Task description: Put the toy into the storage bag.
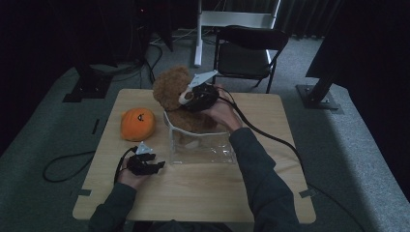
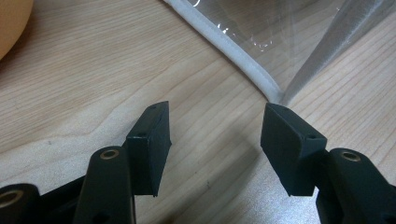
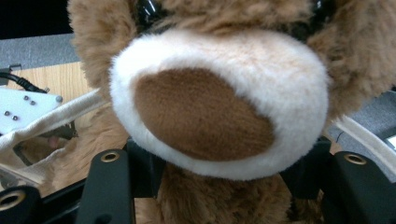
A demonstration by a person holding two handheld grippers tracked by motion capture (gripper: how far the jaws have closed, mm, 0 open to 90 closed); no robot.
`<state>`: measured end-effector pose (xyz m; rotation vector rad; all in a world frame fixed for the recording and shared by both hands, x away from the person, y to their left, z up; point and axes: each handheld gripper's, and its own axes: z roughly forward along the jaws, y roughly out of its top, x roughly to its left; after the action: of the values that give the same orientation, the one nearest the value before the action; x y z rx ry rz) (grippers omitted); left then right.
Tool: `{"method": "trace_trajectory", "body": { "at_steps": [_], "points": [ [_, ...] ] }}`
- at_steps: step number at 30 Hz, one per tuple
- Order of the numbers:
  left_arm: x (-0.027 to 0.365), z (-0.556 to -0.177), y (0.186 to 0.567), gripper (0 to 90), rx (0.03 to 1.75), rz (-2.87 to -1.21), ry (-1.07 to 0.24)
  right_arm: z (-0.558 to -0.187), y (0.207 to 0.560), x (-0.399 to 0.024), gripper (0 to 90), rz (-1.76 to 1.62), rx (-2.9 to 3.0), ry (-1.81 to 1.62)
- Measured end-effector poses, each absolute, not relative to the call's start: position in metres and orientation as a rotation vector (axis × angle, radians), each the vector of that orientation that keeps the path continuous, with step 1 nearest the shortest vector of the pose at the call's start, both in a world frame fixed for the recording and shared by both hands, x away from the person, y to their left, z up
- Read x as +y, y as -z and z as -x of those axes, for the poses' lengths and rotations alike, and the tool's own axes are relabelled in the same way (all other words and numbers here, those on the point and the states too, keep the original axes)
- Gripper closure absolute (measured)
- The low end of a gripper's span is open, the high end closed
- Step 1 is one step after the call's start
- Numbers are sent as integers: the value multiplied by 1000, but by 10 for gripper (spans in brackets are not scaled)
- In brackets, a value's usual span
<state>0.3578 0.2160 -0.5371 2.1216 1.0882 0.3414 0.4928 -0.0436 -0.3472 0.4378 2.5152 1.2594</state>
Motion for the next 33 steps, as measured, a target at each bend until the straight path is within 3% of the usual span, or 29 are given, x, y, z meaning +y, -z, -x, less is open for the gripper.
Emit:
{"method": "trace_trajectory", "body": {
  "at_steps": [24,33],
  "points": [
    [216,-358,537,430,1087,-2121,-340,-497,348,-47,141,-545,2504,-1228],
    [216,-358,537,430,1087,-2122,-341,-497,344,-49,110,-563,2463,-1280]
  ]
}}
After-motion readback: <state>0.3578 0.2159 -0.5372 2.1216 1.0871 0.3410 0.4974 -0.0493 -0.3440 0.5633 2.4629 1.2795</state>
